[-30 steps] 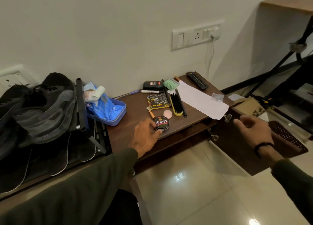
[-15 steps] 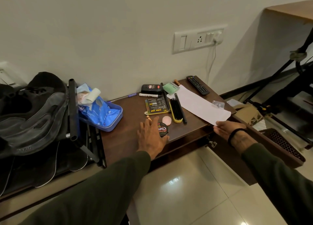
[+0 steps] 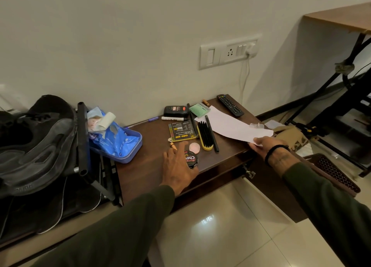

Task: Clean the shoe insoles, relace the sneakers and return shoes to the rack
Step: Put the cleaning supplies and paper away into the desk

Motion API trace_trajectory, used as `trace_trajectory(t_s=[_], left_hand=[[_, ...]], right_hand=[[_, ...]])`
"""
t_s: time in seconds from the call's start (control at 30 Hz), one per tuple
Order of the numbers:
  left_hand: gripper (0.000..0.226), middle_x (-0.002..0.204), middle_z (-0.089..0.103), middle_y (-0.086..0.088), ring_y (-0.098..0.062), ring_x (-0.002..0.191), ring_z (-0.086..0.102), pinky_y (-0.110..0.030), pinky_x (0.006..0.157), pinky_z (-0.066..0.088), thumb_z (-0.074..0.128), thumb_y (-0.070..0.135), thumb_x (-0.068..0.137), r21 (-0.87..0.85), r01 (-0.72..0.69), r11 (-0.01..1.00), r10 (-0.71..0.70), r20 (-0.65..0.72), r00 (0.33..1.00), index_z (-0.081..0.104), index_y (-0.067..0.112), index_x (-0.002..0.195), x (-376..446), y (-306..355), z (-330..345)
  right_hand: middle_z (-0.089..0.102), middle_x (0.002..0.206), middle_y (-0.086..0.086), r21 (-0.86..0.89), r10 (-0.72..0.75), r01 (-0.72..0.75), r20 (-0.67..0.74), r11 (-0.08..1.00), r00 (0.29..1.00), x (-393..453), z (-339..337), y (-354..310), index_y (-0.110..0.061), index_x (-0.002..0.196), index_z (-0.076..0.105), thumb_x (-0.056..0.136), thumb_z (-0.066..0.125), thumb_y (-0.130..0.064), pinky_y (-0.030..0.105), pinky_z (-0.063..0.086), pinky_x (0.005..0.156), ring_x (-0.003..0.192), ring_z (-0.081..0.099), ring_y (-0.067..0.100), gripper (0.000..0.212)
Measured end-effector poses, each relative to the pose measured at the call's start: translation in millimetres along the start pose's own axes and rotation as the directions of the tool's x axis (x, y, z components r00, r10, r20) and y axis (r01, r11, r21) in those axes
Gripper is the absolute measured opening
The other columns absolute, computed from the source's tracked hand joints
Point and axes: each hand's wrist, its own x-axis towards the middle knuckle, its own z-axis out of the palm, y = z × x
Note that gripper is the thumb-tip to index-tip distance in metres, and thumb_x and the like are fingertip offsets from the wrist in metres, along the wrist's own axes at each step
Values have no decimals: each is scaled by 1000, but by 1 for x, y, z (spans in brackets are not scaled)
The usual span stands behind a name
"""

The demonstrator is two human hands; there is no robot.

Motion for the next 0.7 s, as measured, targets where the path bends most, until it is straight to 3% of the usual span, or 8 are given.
trace_trajectory(t_s=[0.1,0.27,0.37,0.5,0.6,0.67,0.7], left_hand=[[90,128,39,-3,-20,123,40,-35,101,49,85,33,73,-132,-29,991,23,-46,999,28,40,143,-3,0,-3],[98,131,38,-2,-14,122,39,-22,94,45,86,30,73,-170,-90,981,69,-124,990,24,41,148,-6,2,-11],[100,133,40,-2,-13,121,38,-20,91,41,86,32,73,-140,-105,985,86,-134,987,22,41,149,-11,5,-13],[102,137,41,-3,-18,125,39,-29,98,46,86,34,71,-121,-111,986,93,-148,985,21,41,150,-18,8,-14],[103,138,42,-2,-17,124,39,-29,97,46,86,34,70,-139,-124,983,101,-160,982,22,41,150,-23,8,-14],[101,136,43,-2,-16,121,39,-29,96,45,85,36,70,-140,-146,979,121,-175,977,23,41,150,-27,8,-14],[100,133,44,-1,-15,119,40,-28,95,45,84,37,71,-138,-160,977,134,-180,975,23,42,149,-29,8,-14]], right_hand=[[54,139,14,-129,-206,201,-28,971,978,-6,1,-16,-9,135,54,90,65,6,37,62,77,97,60,29,49],[61,130,13,-366,-516,489,28,792,856,-29,-7,-32,-6,131,56,92,64,1,32,60,63,103,65,32,41],[60,116,10,-370,-569,561,99,741,816,-43,-10,-39,-5,124,58,92,62,-3,16,40,48,94,60,24,32],[62,118,12,-442,-667,648,136,621,732,-54,-19,-36,-5,121,58,92,63,-6,17,41,54,90,57,20,29],[61,122,10,-484,-729,694,153,534,668,-61,-29,-36,-4,128,56,95,62,-8,8,37,49,94,54,15,34],[60,123,6,-446,-755,722,143,529,640,-61,-39,-34,-6,132,54,95,63,-8,12,49,54,101,59,17,38],[60,127,7,-405,-754,728,129,553,644,-61,-45,-33,-8,133,53,94,64,-8,22,58,61,105,62,20,40]])
